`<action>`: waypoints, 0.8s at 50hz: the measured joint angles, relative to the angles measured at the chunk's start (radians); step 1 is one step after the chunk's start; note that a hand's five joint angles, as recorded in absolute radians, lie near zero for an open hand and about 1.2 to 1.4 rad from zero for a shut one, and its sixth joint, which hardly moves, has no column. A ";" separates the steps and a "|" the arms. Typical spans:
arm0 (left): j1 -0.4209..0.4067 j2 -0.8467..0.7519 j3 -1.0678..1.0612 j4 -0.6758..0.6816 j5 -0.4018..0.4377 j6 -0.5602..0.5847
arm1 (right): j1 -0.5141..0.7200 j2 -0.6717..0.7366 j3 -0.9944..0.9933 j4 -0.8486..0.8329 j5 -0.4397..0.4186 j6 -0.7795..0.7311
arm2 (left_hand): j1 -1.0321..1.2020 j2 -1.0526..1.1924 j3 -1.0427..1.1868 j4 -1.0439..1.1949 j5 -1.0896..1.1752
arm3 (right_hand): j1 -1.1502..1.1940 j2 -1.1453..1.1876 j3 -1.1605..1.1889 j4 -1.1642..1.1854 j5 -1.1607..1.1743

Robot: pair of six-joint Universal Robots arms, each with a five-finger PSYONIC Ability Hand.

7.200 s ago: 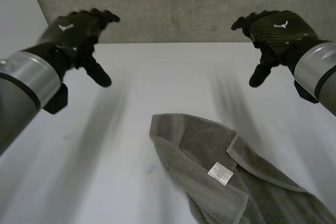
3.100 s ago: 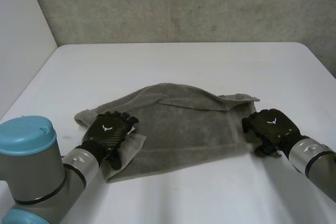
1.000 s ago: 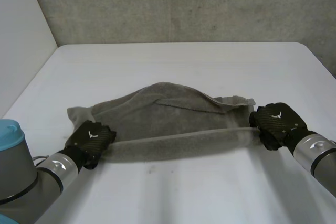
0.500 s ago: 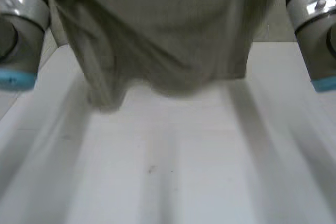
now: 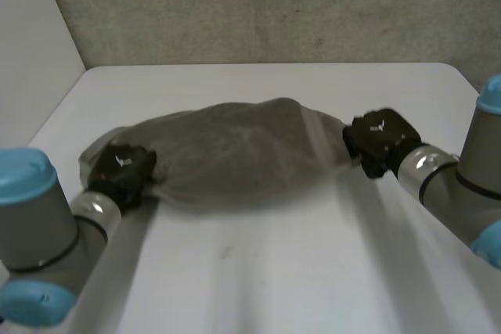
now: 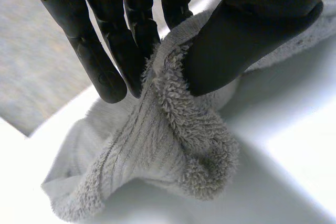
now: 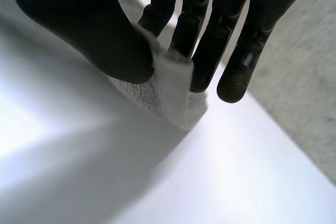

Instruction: Fold the towel.

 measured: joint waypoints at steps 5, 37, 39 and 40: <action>-0.029 0.029 -0.086 -0.003 0.000 0.044 | -0.021 -0.025 0.077 0.011 -0.013 -0.045 | 0.000 0.000 0.000 0.000 0.000 | 0.000 0.000 0.000 0.000 0.000; 0.009 0.200 -0.175 -0.033 0.007 0.046 | -0.189 -0.095 0.306 -0.173 -0.069 -0.035 | -0.776 -0.834 -0.836 -0.845 -0.817 | 0.000 0.000 0.000 0.000 0.000; 0.010 0.202 -0.182 -0.040 0.012 0.047 | -0.189 -0.095 0.307 -0.173 -0.069 -0.035 | -0.776 -0.834 -0.836 -0.845 -0.817 | 0.000 0.000 0.000 0.000 0.000; 0.010 0.203 -0.187 -0.044 0.020 0.047 | -0.188 -0.095 0.308 -0.174 -0.069 -0.034 | -0.776 -0.834 -0.836 -0.845 -0.817 | 0.000 0.000 0.000 0.000 0.000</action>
